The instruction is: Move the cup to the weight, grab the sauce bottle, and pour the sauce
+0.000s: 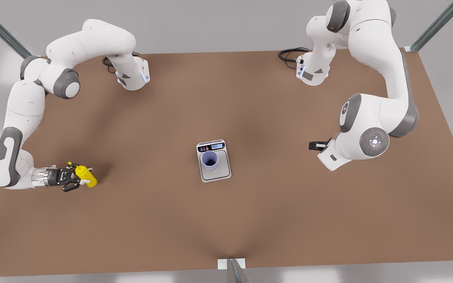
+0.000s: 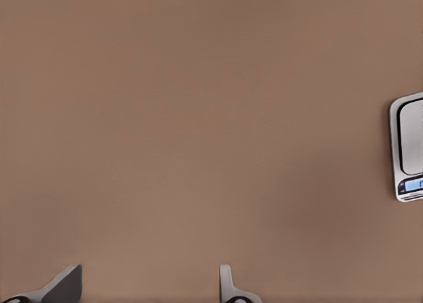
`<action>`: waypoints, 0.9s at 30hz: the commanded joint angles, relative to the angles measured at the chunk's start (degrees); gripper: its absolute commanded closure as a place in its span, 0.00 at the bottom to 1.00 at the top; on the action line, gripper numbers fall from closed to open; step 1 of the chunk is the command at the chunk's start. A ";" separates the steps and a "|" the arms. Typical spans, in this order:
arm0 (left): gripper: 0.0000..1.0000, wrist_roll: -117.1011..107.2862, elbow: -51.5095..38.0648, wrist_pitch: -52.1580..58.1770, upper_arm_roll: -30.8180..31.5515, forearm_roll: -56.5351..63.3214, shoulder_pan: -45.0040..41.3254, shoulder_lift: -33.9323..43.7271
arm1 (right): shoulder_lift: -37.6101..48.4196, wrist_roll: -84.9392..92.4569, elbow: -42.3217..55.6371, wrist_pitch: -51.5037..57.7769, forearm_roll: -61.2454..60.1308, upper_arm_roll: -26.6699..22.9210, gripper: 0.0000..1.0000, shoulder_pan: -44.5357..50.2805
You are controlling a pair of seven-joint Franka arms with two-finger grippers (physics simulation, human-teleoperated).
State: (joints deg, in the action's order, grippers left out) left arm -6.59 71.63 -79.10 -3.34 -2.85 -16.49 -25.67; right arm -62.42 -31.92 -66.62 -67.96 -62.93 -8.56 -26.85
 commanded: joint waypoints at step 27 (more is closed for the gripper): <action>0.00 11.34 5.98 -4.75 -5.28 2.50 -0.03 7.92 | 22.34 -47.36 9.67 -34.17 64.16 30.36 0.70 34.14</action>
State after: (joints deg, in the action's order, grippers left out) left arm 4.75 77.61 -83.85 -8.61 -0.44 -16.52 -17.76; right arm -40.00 -79.37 -56.86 -101.16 2.00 21.08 8.60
